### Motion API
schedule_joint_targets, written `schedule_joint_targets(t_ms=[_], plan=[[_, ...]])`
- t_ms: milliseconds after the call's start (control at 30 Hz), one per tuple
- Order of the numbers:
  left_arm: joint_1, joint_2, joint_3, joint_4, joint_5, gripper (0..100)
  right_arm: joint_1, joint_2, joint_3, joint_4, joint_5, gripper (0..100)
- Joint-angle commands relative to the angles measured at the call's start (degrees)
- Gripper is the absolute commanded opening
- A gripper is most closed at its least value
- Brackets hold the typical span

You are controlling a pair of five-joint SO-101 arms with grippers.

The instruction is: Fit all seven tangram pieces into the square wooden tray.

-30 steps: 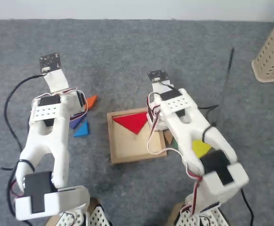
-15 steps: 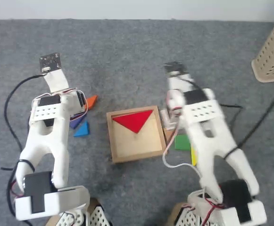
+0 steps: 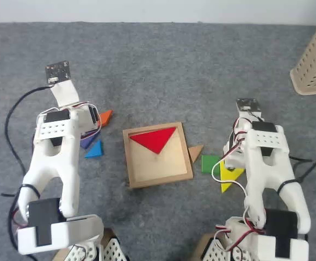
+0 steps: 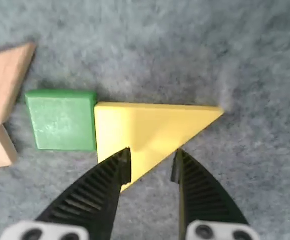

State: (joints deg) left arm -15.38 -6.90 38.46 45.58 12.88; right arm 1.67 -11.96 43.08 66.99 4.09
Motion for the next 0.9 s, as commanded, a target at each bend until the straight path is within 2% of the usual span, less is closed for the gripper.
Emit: schedule_joint_targets(t_ms=[0,133,333,533,767,867], plan=[[0.4,-2.8,-1.7,-1.2,0.3,11,0.5,-3.4,-0.5,-1.0,-5.8,18.0],[0.4,-2.8,-1.6,-1.2,0.3,11,-3.9,-3.4,-0.5,-0.8,-9.6,18.8],[0.4,-2.8,-1.6,-1.2,0.3,11,-9.9,-3.4,-1.8,-1.2,-9.8,18.8],[0.4,-2.8,-1.6,-1.2,0.3,11,-8.2,-1.9,-1.1,-2.4,-9.8,18.8],[0.3,-2.8,-1.7,-1.2,0.3,11,-7.9,9.4,-3.5,-5.4,-9.7,18.8],[0.3,-2.8,-1.7,-1.2,0.3,11,-5.4,12.2,-6.2,-4.9,-9.6,18.8]])
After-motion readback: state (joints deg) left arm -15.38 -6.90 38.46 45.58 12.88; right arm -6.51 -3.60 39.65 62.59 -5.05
